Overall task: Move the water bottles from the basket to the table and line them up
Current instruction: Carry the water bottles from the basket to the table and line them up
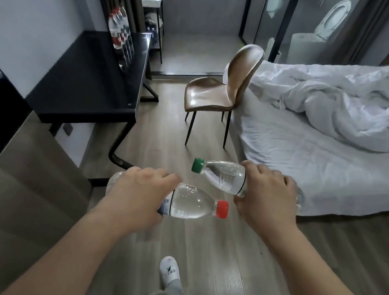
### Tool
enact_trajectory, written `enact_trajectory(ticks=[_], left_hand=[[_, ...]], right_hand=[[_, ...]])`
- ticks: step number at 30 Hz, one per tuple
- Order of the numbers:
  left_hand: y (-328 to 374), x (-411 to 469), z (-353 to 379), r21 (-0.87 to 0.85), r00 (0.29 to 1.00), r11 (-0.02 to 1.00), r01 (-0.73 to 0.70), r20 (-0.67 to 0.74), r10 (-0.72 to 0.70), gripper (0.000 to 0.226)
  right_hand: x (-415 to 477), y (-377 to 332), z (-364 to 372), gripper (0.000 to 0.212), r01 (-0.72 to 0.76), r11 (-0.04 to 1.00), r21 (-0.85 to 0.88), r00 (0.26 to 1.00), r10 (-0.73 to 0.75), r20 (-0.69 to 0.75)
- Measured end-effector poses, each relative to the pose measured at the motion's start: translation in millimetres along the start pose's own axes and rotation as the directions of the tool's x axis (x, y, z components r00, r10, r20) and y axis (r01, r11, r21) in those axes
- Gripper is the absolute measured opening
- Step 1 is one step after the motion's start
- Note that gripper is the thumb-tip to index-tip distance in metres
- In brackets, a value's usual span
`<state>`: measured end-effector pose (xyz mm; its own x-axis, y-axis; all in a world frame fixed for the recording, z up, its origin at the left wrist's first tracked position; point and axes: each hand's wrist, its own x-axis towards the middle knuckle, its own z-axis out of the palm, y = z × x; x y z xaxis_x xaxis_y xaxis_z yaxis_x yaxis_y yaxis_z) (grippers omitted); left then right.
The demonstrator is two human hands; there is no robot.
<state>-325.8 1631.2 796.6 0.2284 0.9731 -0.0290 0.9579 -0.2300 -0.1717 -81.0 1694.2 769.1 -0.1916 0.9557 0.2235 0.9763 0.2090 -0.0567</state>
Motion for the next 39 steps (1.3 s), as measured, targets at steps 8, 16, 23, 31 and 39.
enact_trajectory(ticks=[8, 16, 23, 31, 39], left_hand=[[-95, 146, -10, -0.093, 0.997, 0.996, 0.0, 0.077, 0.007, 0.051], [-172, 297, 16, -0.112, 0.993, 0.994, -0.002, 0.118, 0.016, 0.051], [-234, 418, 4, -0.094, 0.989, 0.991, 0.096, 0.125, -0.084, 0.05], [-316, 524, 24, -0.139, 0.97, 0.969, 0.203, 0.166, -0.179, 0.05], [-420, 628, 53, -0.171, 0.954, 0.95, 0.263, 0.191, -0.23, 0.06]], right_hand=[[155, -26, 29, 0.07, -0.046, 0.999, -0.011, 0.999, 0.046, 0.008], [318, -29, 85, 0.071, -0.049, 0.999, 0.013, 0.998, 0.048, 0.047], [477, -35, 113, 0.068, 0.03, 0.997, 0.072, 0.997, -0.034, 0.065], [629, -60, 148, 0.066, 0.141, 0.987, 0.081, 0.99, -0.141, -0.003], [774, -120, 191, 0.069, 0.171, 0.985, 0.026, 0.983, -0.173, 0.06]])
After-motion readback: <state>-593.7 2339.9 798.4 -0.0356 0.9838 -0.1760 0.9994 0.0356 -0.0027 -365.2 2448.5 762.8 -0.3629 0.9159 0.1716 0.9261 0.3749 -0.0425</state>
